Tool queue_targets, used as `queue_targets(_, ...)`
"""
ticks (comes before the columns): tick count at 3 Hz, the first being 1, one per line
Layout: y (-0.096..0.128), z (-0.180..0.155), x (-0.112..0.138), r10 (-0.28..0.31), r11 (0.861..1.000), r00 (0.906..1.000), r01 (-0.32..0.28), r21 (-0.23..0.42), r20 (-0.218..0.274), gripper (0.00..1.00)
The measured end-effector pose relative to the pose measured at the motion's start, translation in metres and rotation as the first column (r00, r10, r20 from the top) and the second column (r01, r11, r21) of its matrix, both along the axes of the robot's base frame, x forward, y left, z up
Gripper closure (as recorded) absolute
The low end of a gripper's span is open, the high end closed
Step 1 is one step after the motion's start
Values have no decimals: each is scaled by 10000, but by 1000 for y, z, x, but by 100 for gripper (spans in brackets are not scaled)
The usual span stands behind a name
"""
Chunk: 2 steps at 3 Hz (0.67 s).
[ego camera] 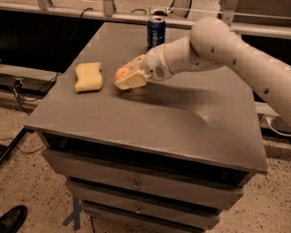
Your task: Move orange near sponge
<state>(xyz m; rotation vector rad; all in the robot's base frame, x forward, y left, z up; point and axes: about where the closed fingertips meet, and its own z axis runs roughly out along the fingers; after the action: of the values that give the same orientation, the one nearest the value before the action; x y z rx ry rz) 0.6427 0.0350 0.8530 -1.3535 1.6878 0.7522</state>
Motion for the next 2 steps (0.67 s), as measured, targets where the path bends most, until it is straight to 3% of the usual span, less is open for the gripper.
queue_targets(2,29,-5,2,147,9996,9992,-138,260,-360,59)
